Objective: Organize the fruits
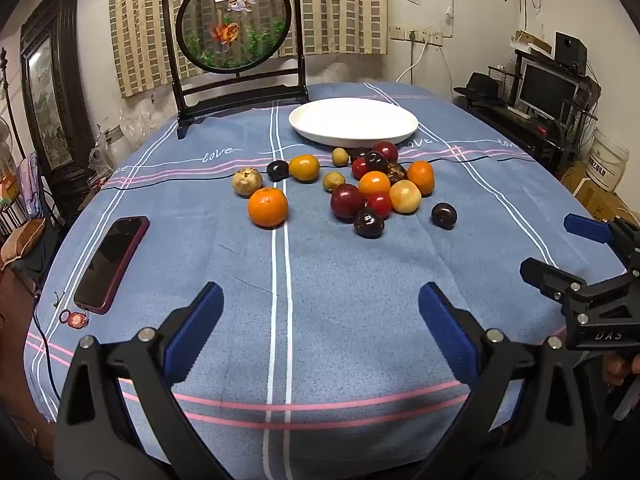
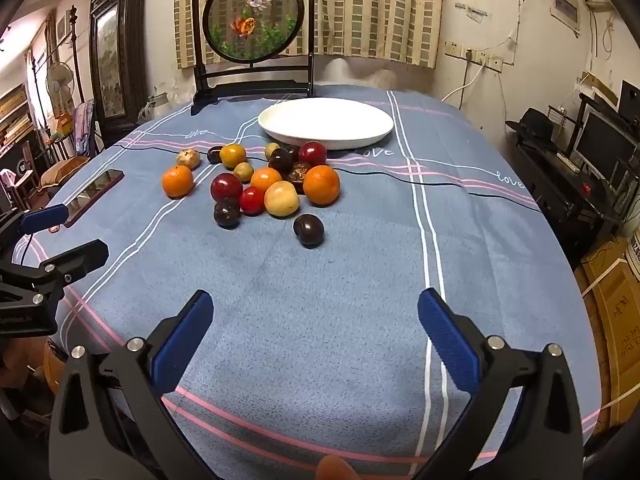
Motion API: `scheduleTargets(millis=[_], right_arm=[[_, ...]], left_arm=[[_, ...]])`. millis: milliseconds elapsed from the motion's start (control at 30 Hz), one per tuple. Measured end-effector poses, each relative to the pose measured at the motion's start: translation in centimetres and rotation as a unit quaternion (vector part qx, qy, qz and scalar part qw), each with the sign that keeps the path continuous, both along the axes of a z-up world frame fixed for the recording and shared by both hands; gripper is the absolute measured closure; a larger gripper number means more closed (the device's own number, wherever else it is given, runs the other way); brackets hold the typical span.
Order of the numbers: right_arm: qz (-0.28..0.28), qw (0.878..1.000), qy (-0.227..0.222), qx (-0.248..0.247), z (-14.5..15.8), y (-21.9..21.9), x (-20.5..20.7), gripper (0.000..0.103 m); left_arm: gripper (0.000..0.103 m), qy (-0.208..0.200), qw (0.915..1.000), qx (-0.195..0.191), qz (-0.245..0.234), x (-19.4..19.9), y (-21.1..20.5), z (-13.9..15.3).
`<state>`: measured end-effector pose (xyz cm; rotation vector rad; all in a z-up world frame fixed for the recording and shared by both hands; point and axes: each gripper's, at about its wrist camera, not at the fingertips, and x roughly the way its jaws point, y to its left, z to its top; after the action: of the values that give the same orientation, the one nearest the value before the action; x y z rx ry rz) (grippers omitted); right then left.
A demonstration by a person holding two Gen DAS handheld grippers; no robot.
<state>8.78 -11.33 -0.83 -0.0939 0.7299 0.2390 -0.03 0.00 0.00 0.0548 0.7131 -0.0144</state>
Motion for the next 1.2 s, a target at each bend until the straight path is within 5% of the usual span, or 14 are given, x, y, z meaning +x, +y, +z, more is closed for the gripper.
scheduleTargets(millis=[1200], right_arm=[[-0.002,1.000,0.012,0.003,-0.8,0.2,0.5,0.001]], left_arm=[[0.003,0.008,1.0000,0.002,0.005,0.4,0.4,-0.3]])
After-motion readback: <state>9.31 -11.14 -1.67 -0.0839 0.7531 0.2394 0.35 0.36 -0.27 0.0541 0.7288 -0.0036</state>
